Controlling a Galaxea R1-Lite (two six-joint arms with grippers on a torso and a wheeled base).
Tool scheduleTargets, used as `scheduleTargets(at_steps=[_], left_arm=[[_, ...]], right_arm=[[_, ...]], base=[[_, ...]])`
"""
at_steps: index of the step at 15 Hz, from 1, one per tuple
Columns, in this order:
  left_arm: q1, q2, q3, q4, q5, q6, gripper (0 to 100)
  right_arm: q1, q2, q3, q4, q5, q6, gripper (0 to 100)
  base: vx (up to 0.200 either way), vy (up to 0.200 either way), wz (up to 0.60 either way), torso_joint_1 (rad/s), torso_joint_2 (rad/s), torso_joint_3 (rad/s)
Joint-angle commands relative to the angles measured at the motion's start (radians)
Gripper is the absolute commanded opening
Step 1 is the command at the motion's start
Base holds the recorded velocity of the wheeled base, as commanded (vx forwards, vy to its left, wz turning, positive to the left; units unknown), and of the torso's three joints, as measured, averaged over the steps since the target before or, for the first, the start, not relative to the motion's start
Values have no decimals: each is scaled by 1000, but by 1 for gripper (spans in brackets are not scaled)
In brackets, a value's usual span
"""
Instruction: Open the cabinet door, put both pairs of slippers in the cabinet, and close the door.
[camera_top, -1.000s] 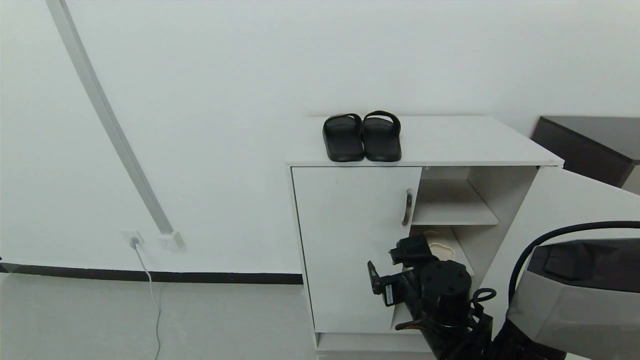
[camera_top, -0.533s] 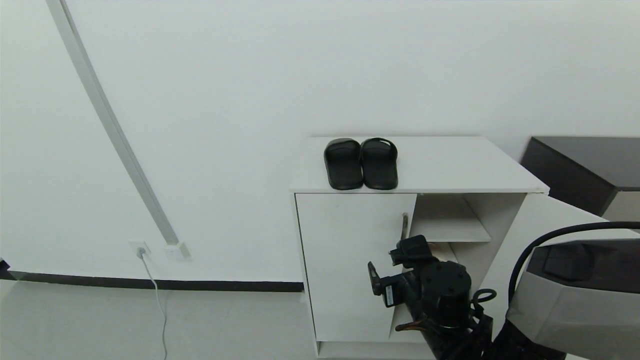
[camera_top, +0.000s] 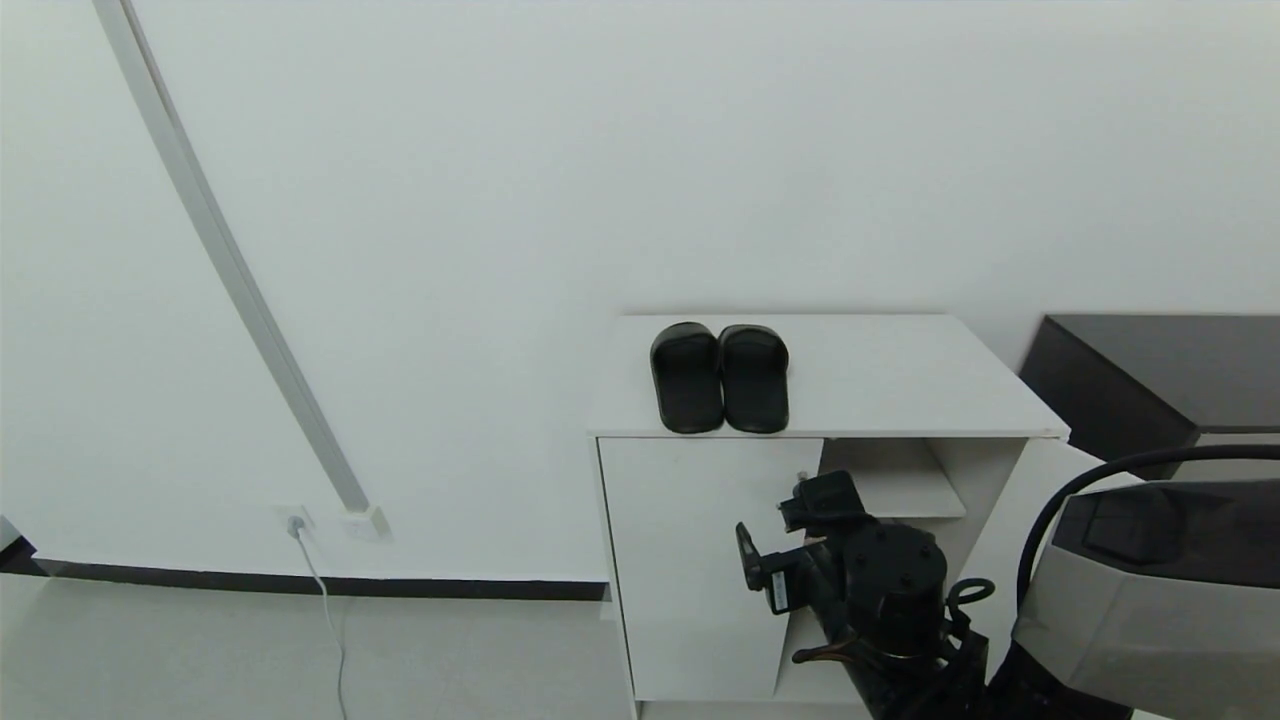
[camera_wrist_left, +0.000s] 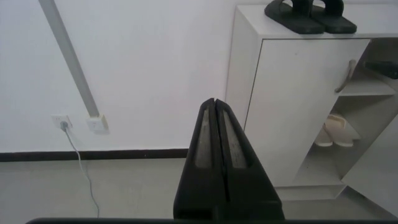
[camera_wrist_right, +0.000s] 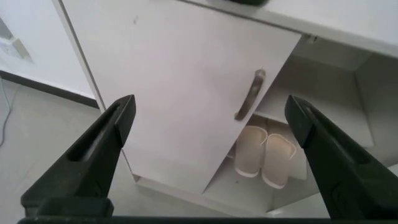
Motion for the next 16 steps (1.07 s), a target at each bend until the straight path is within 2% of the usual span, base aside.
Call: scheduleTargets(at_steps=[1, 5, 7, 8, 10, 13, 15, 16], left_arm=[[0, 1, 0, 0, 0, 0, 0], [0, 1, 0, 0, 0, 1, 0], [0, 1, 0, 0, 0, 1, 0], [0, 1, 0, 0, -2, 3, 0], [0, 1, 0, 0, -2, 3, 0], [0, 1, 0, 0, -3, 4, 0], [0, 1, 0, 0, -3, 4, 0], [0, 1, 0, 0, -3, 3, 0]], right_arm=[[0, 1, 1, -2, -1, -9, 100], [-6, 9, -5, -31, 21, -74, 100], [-6, 17, -45, -30, 27, -101, 100], [-6, 11, -118, 6, 57, -101, 100], [-17, -28, -290, 242, 57, -71, 100], [-9, -106, -557, 704, 54, 110, 100], [-11, -109, -701, 895, -4, 213, 100], [-9, -107, -732, 938, -25, 233, 100]], base=[[0, 0, 0, 227, -452, -256], [0, 0, 0, 155, -336, -188], [0, 0, 0, 13, -30, -16], [0, 0, 0, 0, 0, 0], [0, 0, 0, 0, 0, 0], [0, 0, 0, 0, 0, 0], [0, 0, 0, 0, 0, 0], [0, 0, 0, 0, 0, 0]])
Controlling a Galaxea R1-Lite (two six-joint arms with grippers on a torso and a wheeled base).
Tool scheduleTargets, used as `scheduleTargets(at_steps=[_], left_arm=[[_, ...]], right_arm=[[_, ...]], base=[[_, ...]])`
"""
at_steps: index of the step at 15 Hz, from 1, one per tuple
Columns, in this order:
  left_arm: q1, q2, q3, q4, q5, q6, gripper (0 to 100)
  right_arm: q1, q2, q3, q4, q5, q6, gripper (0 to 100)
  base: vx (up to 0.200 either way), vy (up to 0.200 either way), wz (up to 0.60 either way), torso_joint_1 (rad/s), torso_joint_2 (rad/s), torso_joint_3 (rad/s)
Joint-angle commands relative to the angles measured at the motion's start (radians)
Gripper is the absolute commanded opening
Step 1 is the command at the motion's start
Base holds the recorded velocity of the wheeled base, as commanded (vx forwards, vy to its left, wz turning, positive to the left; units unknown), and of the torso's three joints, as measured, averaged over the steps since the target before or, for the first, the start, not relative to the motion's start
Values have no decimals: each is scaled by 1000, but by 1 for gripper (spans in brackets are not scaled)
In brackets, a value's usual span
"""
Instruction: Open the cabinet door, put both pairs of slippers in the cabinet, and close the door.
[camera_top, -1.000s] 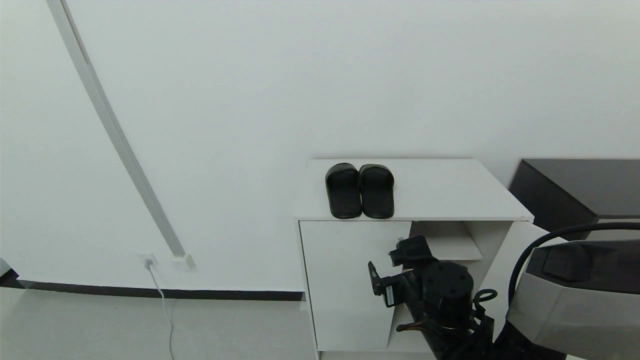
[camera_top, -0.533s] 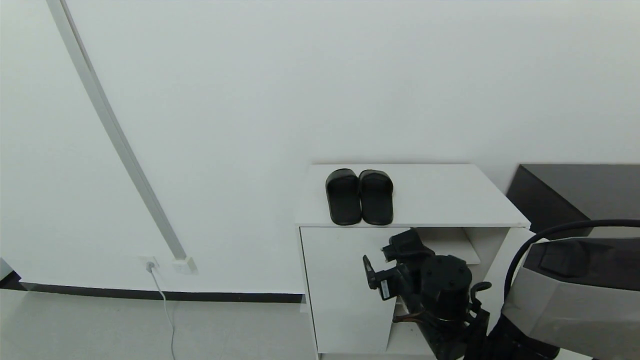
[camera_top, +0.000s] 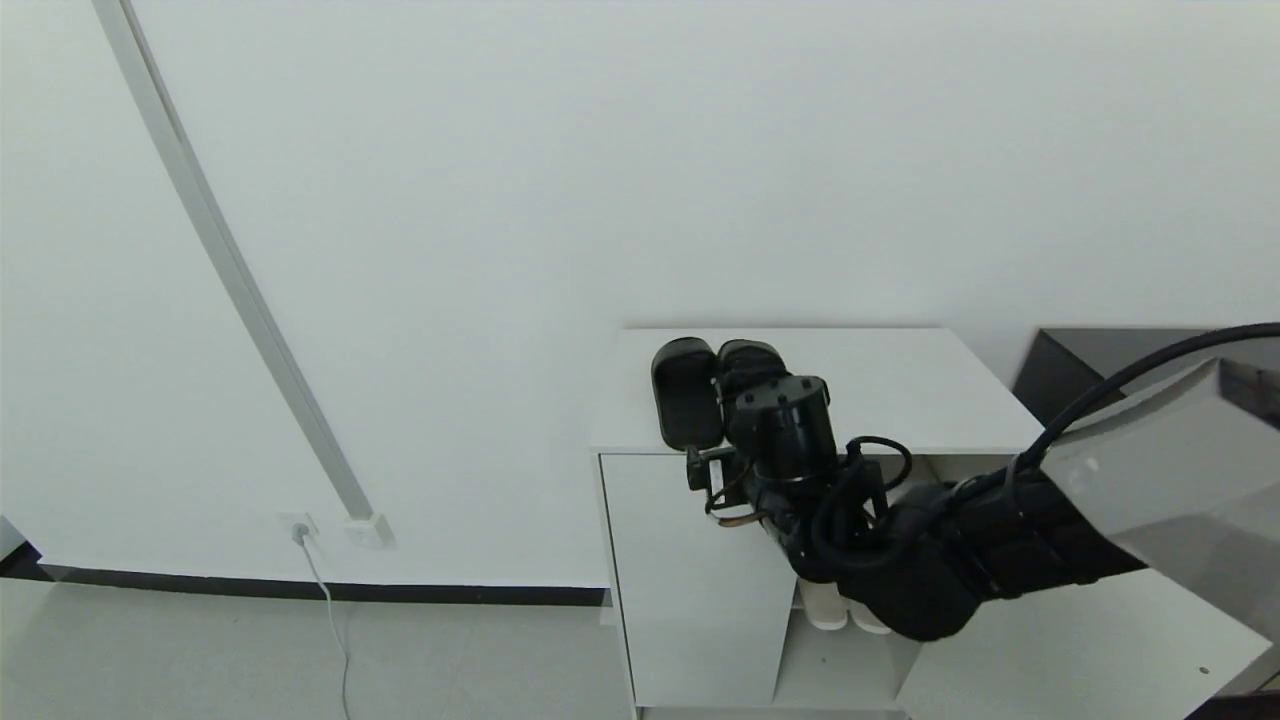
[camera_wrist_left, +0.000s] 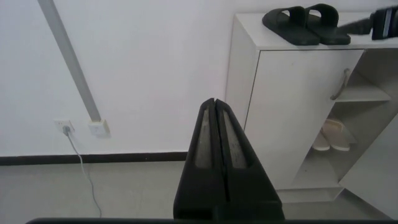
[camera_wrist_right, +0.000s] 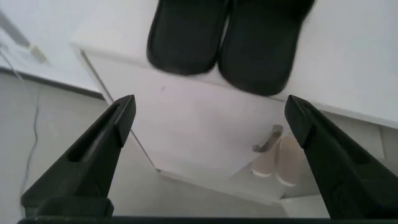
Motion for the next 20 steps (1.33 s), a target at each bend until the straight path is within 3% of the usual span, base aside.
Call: scheduleTargets(at_steps=[1, 7, 13, 20], left_arm=[[1, 0, 0, 0, 0, -1, 0], [1, 0, 0, 0, 0, -1, 0], [1, 0, 0, 0, 3, -2, 0], [1, 0, 0, 0, 6, -6, 0]], right_arm=[[2, -34, -114, 83, -41, 53, 100], [5, -28, -67, 78, -50, 60, 100], [2, 36, 27, -49, -44, 51, 100], [-24, 143, -90, -64, -35, 51, 100]], base=[[0, 0, 0, 0, 0, 0], [200, 0, 0, 3, -2, 2], [200, 0, 0, 5, 3, 0], [0, 0, 0, 0, 0, 0]])
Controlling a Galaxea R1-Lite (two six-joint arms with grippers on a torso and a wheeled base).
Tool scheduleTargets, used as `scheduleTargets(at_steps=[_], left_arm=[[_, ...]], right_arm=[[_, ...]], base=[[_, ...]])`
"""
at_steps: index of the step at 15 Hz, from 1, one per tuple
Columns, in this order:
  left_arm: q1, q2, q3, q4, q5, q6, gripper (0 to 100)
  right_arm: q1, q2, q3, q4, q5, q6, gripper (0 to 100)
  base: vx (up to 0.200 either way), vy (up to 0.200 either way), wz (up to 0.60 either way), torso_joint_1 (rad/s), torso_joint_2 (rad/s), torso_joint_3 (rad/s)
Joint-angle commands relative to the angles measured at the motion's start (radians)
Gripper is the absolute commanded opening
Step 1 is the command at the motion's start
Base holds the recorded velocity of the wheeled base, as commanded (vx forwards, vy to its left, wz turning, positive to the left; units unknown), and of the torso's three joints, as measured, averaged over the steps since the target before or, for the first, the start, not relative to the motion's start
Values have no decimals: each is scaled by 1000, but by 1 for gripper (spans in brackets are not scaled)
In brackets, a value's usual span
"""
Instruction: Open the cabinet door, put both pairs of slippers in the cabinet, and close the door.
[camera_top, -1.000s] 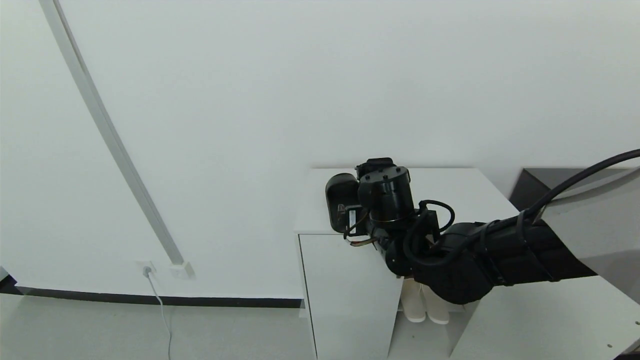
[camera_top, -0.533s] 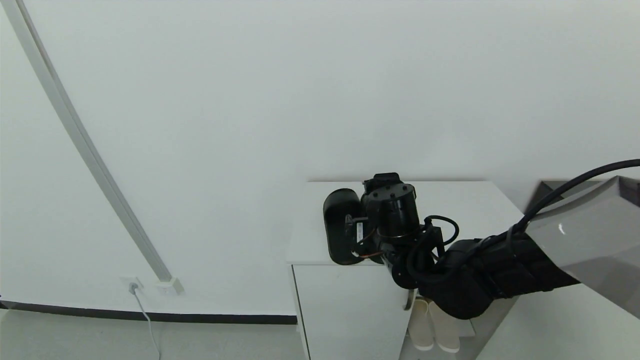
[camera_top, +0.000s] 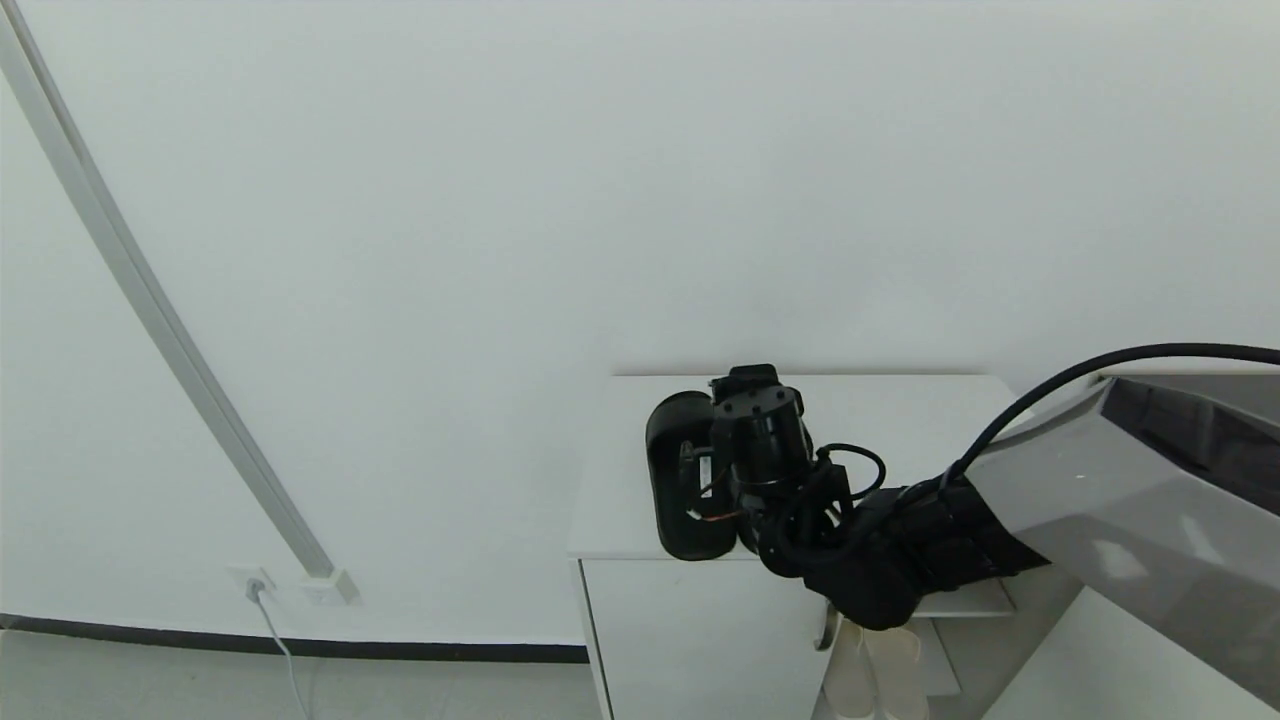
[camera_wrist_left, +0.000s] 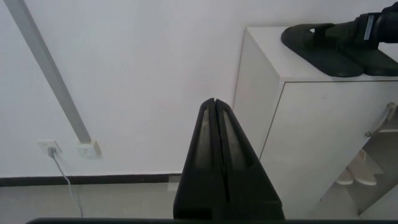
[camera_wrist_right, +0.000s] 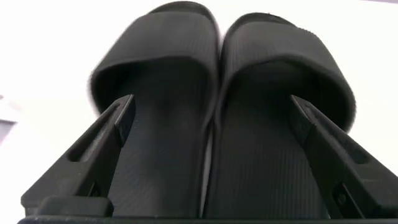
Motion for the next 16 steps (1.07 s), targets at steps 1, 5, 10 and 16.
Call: scheduleTargets(at_steps=[1, 5, 10, 16], left_arm=[[1, 1, 0, 0, 0, 0, 0], [1, 1, 0, 0, 0, 0, 0], [1, 1, 0, 0, 0, 0, 0], [1, 1, 0, 0, 0, -2, 0]], right_arm=[[-5, 49, -35, -1, 3, -1, 100], [-34, 115, -118, -1, 6, -4, 100], [-68, 188, -227, 1, 6, -44, 100], [-68, 199, -236, -1, 4, -43, 0]], base=[[0, 0, 0, 0, 0, 0], [0, 0, 0, 0, 0, 0], [0, 0, 0, 0, 0, 0], [0, 0, 0, 0, 0, 0]])
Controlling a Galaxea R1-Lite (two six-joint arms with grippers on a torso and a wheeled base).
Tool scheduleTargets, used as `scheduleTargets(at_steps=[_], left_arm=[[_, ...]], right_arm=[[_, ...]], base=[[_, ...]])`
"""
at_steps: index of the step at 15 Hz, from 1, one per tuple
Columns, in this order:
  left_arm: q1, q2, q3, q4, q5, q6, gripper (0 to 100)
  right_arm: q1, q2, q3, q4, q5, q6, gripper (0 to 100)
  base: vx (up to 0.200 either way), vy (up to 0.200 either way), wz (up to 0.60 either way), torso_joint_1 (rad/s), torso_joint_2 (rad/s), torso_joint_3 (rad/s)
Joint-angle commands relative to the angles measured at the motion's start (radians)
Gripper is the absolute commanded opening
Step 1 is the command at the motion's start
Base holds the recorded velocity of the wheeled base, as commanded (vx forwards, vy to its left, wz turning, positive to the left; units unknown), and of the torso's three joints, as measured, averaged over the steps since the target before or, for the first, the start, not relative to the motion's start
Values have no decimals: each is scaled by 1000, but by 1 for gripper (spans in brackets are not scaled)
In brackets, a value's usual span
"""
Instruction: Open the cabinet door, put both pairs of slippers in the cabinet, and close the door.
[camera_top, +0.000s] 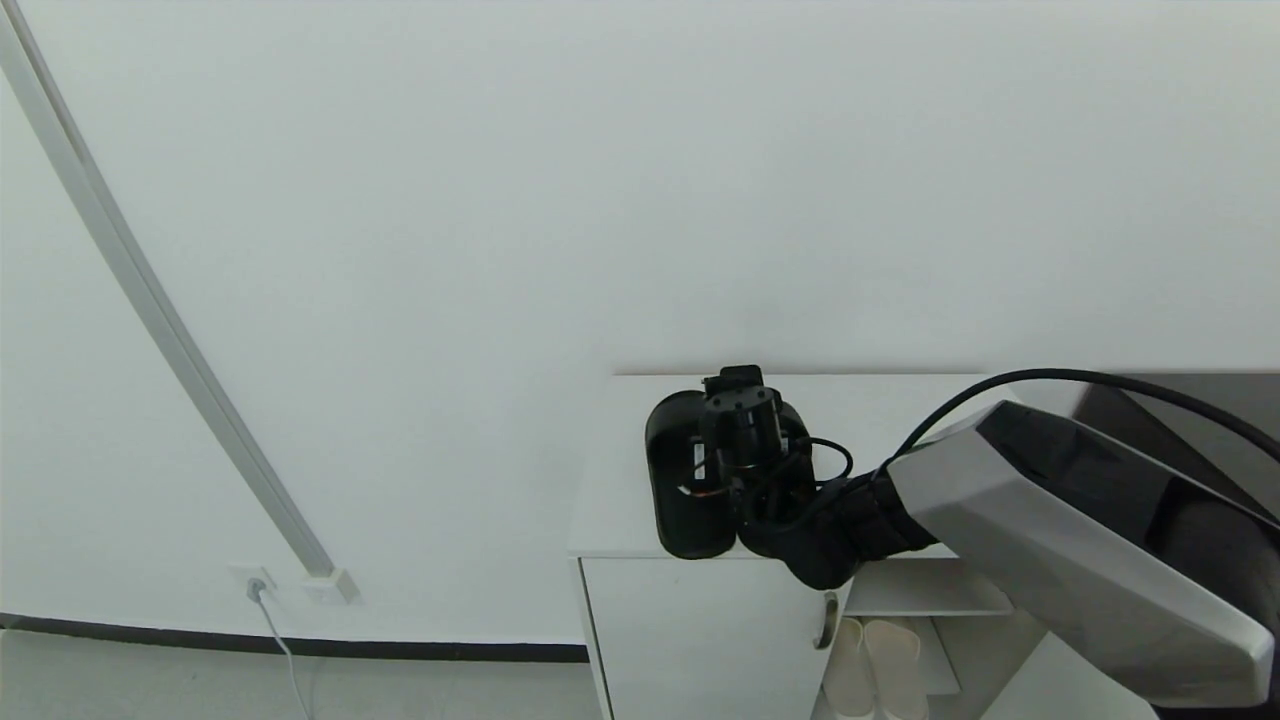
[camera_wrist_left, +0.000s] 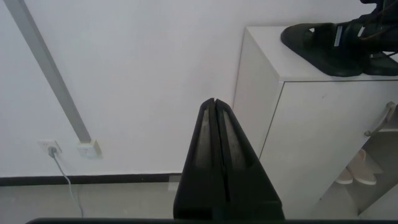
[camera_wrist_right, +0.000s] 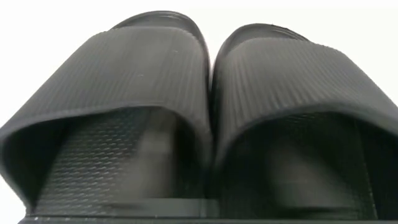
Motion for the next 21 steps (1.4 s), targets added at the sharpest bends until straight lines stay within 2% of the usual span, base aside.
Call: scheduleTargets(at_steps=[1, 4, 7, 12, 15, 18, 21], left_arm=[[0, 1, 0, 0, 0, -1, 0], [0, 1, 0, 0, 0, -1, 0], [0, 1, 0, 0, 0, 1, 0], [0, 1, 0, 0, -3, 9, 0], [0, 1, 0, 0, -1, 5, 0], [0, 1, 0, 0, 0, 2, 0], [0, 1, 0, 0, -3, 1, 0]], right_arm=[[0, 4, -1, -1, -2, -1, 0], [3, -50, 8, 1, -2, -1, 0], [28, -181, 134, 1, 14, -11, 0], [69, -613, 617, -1, 291, -18, 0], [101, -773, 807, -1, 342, -20, 0], [141, -800, 855, 1, 333, -21, 0], [134, -788, 858, 1, 334, -17, 0]], base=[[0, 0, 0, 0, 0, 0], [0, 0, 0, 0, 0, 0], [0, 0, 0, 0, 0, 0], [0, 0, 0, 0, 0, 0], [0, 0, 0, 0, 0, 0], [0, 0, 0, 0, 0, 0], [0, 0, 0, 0, 0, 0]])
